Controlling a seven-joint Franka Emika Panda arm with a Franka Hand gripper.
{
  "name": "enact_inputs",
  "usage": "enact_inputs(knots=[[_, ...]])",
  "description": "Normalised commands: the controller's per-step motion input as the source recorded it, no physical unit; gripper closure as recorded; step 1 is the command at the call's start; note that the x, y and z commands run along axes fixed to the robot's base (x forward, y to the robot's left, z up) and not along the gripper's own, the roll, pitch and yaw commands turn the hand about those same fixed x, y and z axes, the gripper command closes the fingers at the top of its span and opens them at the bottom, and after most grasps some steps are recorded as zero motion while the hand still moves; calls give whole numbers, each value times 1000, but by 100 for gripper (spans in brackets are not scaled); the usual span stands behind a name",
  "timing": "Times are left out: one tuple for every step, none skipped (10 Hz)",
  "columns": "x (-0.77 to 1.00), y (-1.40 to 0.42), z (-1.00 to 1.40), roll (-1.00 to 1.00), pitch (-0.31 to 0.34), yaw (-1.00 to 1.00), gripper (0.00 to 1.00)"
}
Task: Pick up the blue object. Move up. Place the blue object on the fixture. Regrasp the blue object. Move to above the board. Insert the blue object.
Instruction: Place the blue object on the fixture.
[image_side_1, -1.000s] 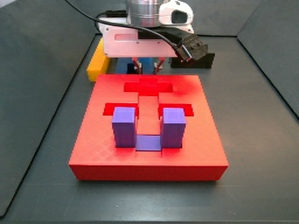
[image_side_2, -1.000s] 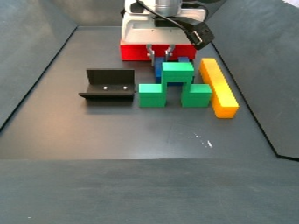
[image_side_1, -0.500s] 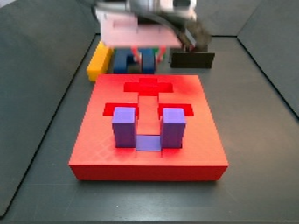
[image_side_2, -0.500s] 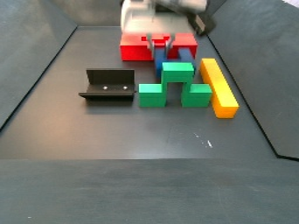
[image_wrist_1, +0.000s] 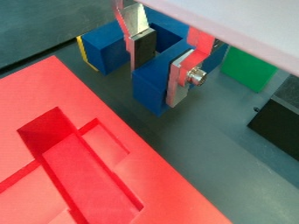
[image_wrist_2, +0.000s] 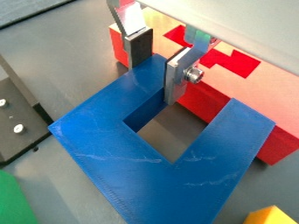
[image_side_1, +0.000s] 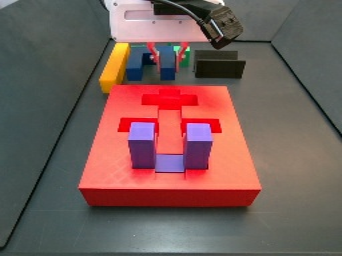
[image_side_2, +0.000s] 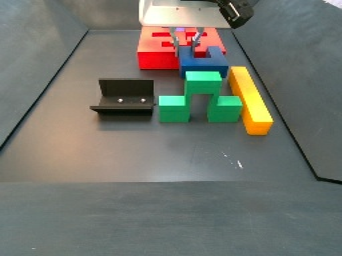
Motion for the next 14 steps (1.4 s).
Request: enact_inputs(knots=[[843,-46,146,-269,169,0,100],[1000,-57,189,-397,146,0,100],[1000,-103,197,-403,129,0,100],[1000,-134,189,-349,103,0,100],[1000,-274,300,-163,149,0,100],[1000,-271,334,-120,169,0,100],[1000,-257,369,-143,166,0,100],[1000,-237,366,-163,166,0,100],[1000,-229,366,-189,180,0,100],[1000,-154,283,-380,186,0,100],[834,0,166,-711,126,0,100],[809,0,120,-817,49,0,100],[826,0,120,-834,23,0,100],[843,0,131,-837,29,0,100]])
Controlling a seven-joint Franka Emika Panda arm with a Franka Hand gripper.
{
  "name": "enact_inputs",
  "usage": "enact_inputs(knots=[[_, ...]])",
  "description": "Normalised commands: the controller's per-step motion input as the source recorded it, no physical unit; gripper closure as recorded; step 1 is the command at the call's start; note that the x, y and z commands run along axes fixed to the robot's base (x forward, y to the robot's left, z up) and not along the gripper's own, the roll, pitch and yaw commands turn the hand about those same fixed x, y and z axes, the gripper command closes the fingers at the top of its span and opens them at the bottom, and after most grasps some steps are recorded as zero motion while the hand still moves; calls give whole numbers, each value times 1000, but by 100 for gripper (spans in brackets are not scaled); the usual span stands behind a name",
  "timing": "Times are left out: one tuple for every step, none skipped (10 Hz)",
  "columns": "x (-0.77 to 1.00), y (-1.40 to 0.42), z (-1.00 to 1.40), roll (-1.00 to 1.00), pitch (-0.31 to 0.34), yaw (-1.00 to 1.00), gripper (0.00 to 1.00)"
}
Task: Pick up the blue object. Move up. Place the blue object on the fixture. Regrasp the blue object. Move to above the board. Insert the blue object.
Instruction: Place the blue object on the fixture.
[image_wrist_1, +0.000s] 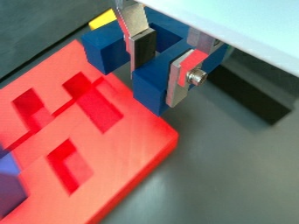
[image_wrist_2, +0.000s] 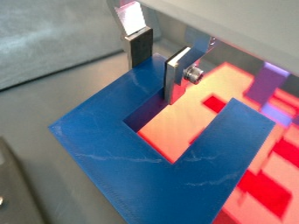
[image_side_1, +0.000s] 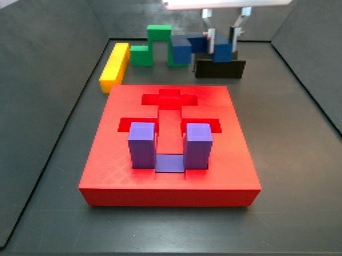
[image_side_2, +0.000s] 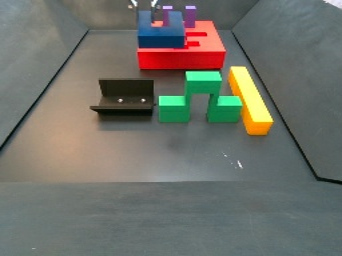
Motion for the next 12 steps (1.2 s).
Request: enact_inputs(knots=[[851,0,129,-817,20,0,100],[903,0,83,-714,31,0,100],[1000,0,-3,-349,0,0,100],[1000,0,-100,-274,0,-37,100],[1000,17,-197,-249,-46,-97,100],[1000,251,-169,-231,-34,-43,100],[1000,389,-89,-200,0,0,100],[1000,409,-6,-77,0,-20,100],[1000,406,0,-57,0,-46,100],[934,446,17,-363,9,-26,100],[529,517,171,-797,63,-31,100],[434,457,303,-980,0,-29,100]])
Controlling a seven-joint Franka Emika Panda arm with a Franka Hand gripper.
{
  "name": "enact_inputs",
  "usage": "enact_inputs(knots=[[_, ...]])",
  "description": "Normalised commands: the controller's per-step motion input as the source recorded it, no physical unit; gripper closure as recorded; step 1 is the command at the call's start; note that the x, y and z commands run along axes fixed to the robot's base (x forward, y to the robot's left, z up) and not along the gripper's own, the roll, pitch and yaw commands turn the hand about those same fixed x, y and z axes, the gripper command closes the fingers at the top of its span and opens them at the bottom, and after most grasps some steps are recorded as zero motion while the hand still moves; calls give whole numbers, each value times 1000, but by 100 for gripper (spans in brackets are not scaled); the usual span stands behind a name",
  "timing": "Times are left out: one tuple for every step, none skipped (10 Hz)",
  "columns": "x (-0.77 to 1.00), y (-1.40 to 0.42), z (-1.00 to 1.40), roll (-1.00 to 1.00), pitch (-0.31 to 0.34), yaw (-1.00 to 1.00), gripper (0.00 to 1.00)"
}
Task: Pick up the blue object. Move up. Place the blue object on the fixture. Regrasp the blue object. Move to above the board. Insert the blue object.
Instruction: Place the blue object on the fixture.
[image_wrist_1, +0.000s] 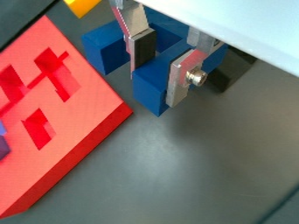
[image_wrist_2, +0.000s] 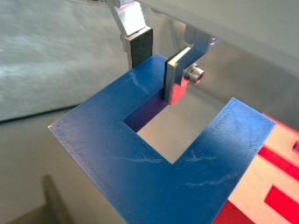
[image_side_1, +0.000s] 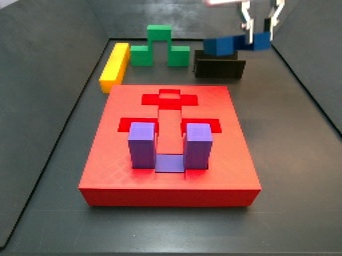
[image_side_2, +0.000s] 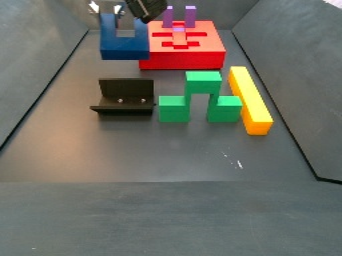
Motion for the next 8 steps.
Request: enact_inputs(knots=[[469,354,329,-1000,0,-114,100],[483,286,314,-980,0,-177,100],[500,323,274,-791,0,-251,100],[546,337,94,-400,40,-454,100],[549,277,11,-277,51,-591,100],[523,343,-20,-154,29,-589,100],[397,426,-246,-71,43,-560,100],[220,537,-474,0,54,-503,100]])
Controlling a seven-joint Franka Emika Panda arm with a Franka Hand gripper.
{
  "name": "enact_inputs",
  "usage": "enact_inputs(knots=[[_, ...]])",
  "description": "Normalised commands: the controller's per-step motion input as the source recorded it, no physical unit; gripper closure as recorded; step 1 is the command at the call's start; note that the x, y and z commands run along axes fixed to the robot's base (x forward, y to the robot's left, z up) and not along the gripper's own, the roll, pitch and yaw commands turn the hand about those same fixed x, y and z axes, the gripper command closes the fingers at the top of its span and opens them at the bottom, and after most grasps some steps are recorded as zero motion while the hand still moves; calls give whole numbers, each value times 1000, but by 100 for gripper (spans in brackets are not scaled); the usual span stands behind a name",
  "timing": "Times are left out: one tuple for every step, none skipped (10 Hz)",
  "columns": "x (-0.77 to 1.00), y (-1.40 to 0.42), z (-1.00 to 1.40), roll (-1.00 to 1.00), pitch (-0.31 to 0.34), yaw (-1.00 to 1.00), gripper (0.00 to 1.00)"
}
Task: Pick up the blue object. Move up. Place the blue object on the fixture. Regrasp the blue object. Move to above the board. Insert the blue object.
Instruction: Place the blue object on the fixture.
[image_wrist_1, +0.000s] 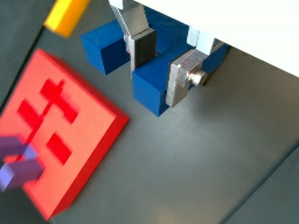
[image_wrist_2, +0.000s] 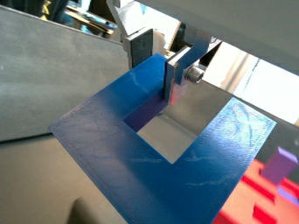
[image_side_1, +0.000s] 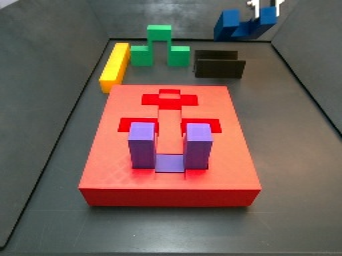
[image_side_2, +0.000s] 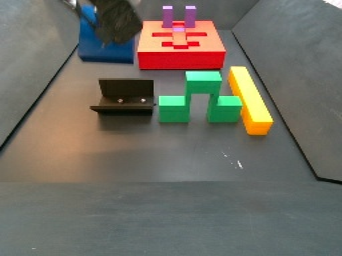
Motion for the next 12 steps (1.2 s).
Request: enact_inputs(knots=[[3,620,-551,-220,69,-300,100],[0,154,-426,-611,66,131,100],[-37,154,-89,-1000,269,240,100],[-49,146,0,-1000,234,234,100],[-49,69,-69,-774,111,214,100],[0,71,-34,-40,0,91,100],[31,0,-37,346,0,0,100],[171,0,-134,737,0,0,100],[209,0,-100,880,0,0,100],[34,0,-97,626,31,0,100],[0,0,-111,120,54,0,100],[-66,29,-177,-6,14,0,100]])
